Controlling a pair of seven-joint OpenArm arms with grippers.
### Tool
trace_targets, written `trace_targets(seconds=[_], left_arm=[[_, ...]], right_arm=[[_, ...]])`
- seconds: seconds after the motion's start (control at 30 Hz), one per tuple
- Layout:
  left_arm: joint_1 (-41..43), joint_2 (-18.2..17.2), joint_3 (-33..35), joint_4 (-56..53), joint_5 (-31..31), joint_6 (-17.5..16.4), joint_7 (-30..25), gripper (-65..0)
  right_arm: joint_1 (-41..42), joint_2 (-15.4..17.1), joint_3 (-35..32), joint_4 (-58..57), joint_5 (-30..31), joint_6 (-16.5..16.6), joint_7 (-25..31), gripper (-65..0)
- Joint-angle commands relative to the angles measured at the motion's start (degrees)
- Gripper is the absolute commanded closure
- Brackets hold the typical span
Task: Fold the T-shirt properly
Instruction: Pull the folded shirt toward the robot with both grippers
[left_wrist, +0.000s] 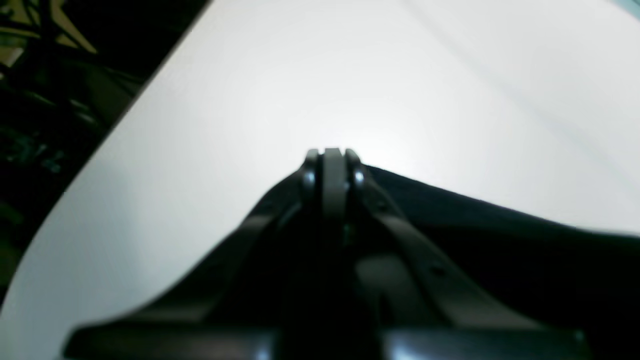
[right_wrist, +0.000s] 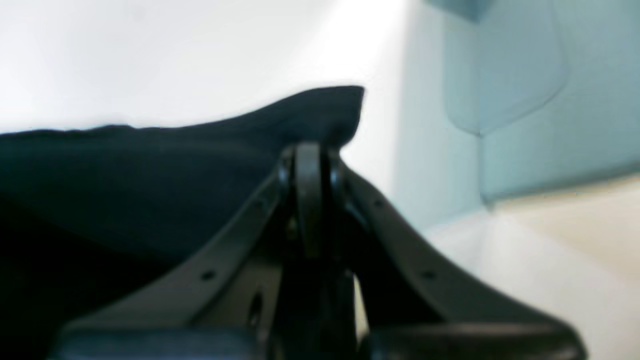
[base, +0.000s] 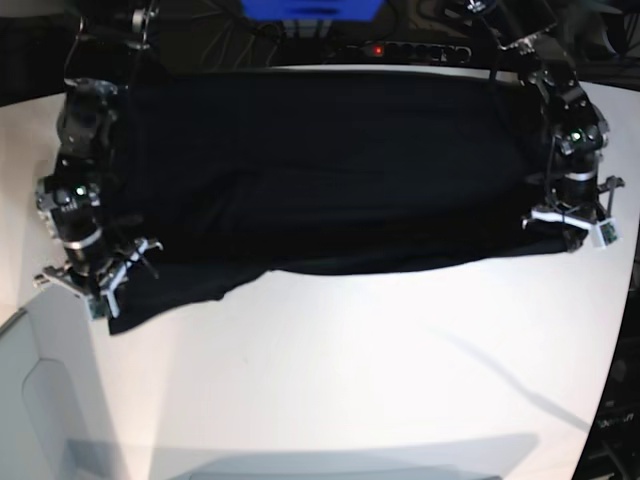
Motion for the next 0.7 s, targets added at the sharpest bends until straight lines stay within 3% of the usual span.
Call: trace_targets(seconds=[0.0, 0.1, 0.23, 0.5, 0.67], left_arm=[[0.19, -0.52, -0.09, 2.32, -0.47, -0.05, -1.62, -0.1], [1.95, -0.43, -0.09, 3.64, -0.47, -0.05, -1.70, -0.1], [3.53, -0.61, -0.18, 2.93, -0.47, -0.05, -1.88, -0.1], [5.29, -0.96, -0.18, 3.11, -0.47, -0.05, -2.14, -0.1], [6.17, -0.87, -2.11, 3.55, -0.47, -0.13, -1.97, -0.1]], right_arm=[[-1.12, 0.58, 0.24, 4.59, 0.95, -0.28, 1.57, 0.0], [-7.71, 0.49, 0.32, 11.98, 0.95, -0.28, 0.60, 0.0], [-15.98, -1.18, 1.29, 12.24, 0.95, -0.28, 3.33, 0.0], [-30.31, -6.19, 2.17, 12.33, 0.95, -0.28, 13.97, 0.0], [-36.46, -7.07, 2.26, 12.33, 0.95, -0.28, 19.15, 0.0]])
